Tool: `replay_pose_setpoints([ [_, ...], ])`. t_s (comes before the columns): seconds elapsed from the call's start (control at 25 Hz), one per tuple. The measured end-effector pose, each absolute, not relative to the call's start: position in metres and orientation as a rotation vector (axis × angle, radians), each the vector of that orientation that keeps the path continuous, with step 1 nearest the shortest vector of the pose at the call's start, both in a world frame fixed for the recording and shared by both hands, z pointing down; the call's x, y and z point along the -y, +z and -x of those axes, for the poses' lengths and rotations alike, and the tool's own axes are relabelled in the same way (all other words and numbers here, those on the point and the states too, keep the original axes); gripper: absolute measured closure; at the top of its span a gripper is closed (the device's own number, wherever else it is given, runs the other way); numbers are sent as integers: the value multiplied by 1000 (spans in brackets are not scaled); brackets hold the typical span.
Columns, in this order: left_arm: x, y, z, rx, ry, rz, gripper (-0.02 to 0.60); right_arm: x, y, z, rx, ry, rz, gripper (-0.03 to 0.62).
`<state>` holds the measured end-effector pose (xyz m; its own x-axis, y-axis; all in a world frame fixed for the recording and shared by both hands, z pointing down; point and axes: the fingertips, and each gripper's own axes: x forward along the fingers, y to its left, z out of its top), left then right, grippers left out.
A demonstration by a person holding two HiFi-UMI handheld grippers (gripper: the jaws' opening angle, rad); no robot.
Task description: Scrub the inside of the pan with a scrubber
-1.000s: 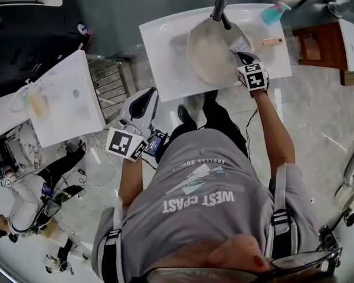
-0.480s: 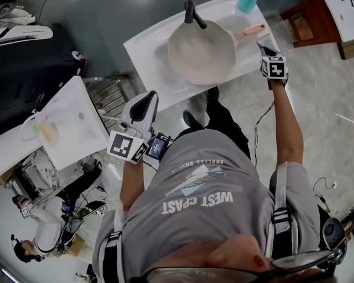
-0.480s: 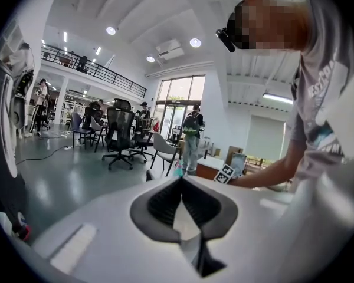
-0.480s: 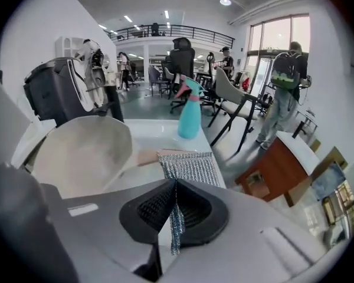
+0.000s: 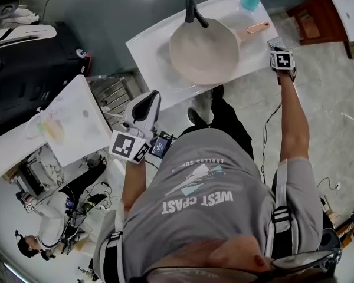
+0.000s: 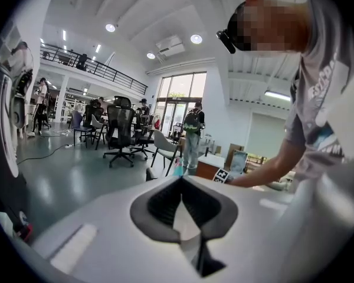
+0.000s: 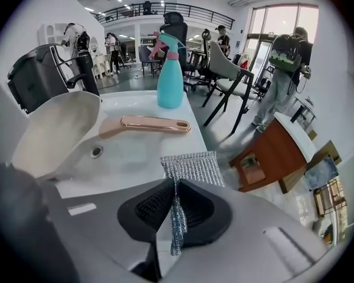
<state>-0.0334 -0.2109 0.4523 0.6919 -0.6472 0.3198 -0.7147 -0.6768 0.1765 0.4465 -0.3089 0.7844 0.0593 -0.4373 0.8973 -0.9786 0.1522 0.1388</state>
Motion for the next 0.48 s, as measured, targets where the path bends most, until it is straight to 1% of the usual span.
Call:
replay_pose_setpoints([
  [0.2,206,451,39,1097,323,-2610,578,310,786,-436,1616,765,-1411,522],
  [0.28,202,448,43,1102,315,-2613,578,309,781,-432,1648,764,-1405,486],
  [0.4,192,442,50,1118,295,-2622,578,308,764,-429,1663,740,-1430,454],
  [0.48,185,435,57,1135,276,-2630,578,307,743,-423,1692,727,-1478,453],
])
